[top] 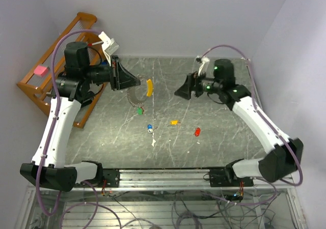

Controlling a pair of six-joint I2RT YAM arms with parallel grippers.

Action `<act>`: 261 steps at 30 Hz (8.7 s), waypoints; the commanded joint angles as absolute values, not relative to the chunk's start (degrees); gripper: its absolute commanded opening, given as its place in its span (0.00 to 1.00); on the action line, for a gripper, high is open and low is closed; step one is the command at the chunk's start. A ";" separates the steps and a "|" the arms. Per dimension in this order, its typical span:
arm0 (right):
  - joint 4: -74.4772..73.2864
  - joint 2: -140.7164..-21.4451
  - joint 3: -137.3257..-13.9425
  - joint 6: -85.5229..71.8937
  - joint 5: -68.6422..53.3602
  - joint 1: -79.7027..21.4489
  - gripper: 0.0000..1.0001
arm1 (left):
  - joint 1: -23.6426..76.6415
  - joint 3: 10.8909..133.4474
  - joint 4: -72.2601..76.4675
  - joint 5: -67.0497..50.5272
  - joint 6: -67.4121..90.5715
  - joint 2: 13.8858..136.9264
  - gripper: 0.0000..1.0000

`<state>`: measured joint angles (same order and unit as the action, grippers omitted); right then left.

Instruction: Put the keys on the keyring

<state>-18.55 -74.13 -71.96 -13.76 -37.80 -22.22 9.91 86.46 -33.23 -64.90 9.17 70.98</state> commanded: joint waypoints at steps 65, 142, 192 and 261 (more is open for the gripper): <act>-13.91 -108.46 -67.38 -8.44 -9.59 -53.90 0.10 | -4.67 82.55 -29.40 -65.30 13.77 65.22 0.07; -40.20 -95.06 -116.72 4.28 -20.99 -51.33 0.00 | -2.66 83.23 -45.16 -58.49 -3.86 63.63 0.07; -45.97 -107.87 -133.02 -2.99 -22.03 -56.34 0.00 | 2.08 86.74 -55.77 -49.83 -17.37 62.73 0.07; -42.14 -107.82 -132.88 -9.74 -13.31 -58.22 0.00 | 2.82 87.57 -58.13 -45.99 -19.67 61.73 0.07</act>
<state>-43.55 -108.79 -131.66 -9.02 -14.31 -58.11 2.42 87.42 -58.30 -45.32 -18.96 62.78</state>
